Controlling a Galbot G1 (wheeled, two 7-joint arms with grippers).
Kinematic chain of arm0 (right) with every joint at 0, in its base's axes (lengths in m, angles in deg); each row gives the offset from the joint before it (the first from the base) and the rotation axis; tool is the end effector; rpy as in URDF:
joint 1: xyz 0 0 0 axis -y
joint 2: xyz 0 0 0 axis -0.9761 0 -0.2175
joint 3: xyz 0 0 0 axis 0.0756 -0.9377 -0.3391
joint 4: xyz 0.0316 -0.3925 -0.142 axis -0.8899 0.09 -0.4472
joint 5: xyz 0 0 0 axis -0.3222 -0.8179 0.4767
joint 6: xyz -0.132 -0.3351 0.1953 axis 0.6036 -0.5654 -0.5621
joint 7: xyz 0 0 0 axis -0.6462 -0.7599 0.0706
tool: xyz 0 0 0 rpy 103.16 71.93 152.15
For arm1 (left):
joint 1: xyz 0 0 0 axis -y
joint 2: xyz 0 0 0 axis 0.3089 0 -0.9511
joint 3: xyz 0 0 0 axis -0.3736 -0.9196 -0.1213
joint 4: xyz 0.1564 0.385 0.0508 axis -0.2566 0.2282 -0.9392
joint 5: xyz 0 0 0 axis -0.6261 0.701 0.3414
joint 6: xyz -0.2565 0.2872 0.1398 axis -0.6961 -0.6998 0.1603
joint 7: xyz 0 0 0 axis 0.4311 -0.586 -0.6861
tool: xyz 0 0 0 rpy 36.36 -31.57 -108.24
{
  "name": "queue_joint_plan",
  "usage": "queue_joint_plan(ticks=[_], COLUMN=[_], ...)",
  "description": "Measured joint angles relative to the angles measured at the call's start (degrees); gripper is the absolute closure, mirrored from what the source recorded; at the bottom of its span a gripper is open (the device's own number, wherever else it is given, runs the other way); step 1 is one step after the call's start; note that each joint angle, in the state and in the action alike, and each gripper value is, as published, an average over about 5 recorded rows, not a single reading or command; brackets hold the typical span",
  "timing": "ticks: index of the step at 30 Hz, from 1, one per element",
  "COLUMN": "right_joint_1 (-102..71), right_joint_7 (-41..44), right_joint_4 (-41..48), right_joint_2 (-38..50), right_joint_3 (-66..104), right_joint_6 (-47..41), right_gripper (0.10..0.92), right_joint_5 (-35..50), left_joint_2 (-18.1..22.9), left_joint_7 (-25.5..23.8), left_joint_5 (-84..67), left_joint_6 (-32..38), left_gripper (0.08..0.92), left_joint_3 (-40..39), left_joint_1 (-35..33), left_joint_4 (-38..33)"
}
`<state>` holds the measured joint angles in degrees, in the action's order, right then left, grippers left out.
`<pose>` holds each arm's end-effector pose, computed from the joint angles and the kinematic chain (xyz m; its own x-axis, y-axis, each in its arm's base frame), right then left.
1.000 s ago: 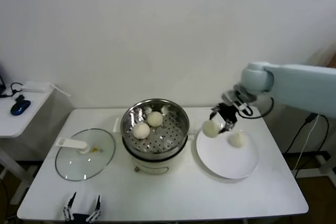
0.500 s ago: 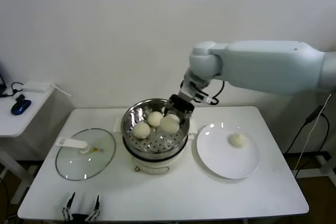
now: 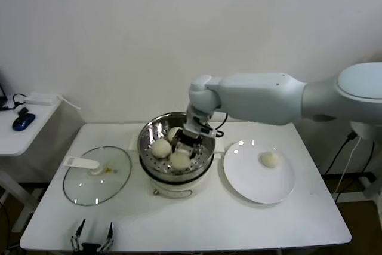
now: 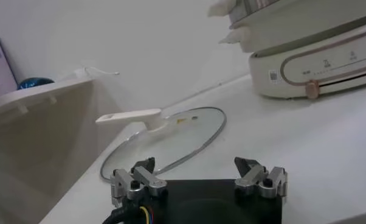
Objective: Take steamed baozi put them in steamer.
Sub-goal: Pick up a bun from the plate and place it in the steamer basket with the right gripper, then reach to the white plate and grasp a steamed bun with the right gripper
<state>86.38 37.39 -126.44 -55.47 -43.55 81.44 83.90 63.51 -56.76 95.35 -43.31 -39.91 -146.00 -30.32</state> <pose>0.6343 0.1980 -0.0886 0.0038 -0.2587 0.9659 -0.2886 -0.9252 -0.2466 0.0733 0.1258 -0.5489 -0.9729 -0.1150 0.2007 -0.0315 0.9254 0.3777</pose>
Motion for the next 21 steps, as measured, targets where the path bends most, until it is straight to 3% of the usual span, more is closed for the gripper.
queue_joint_plan(ticks=[9,21], right_joint_1=[-2.07,5.45], right_joint_7=[-0.66,3.47], right_joint_4=[3.09,3.64], right_joint_2=[-0.63,3.32], right_joint_3=[0.61,-4.76], right_joint_6=[1.33,-1.25], right_gripper=[0.215,0.202], right_joint_5=[0.25,11.08], left_joint_2=[0.20,0.35], left_joint_7=[0.16,0.09], left_joint_5=[0.15,0.38], left_joint_6=[0.08,-0.11], left_gripper=[0.177,0.177], left_joint_3=[0.07,-0.15], left_joint_1=[0.11,0.25], left_joint_4=[-0.09,-0.46])
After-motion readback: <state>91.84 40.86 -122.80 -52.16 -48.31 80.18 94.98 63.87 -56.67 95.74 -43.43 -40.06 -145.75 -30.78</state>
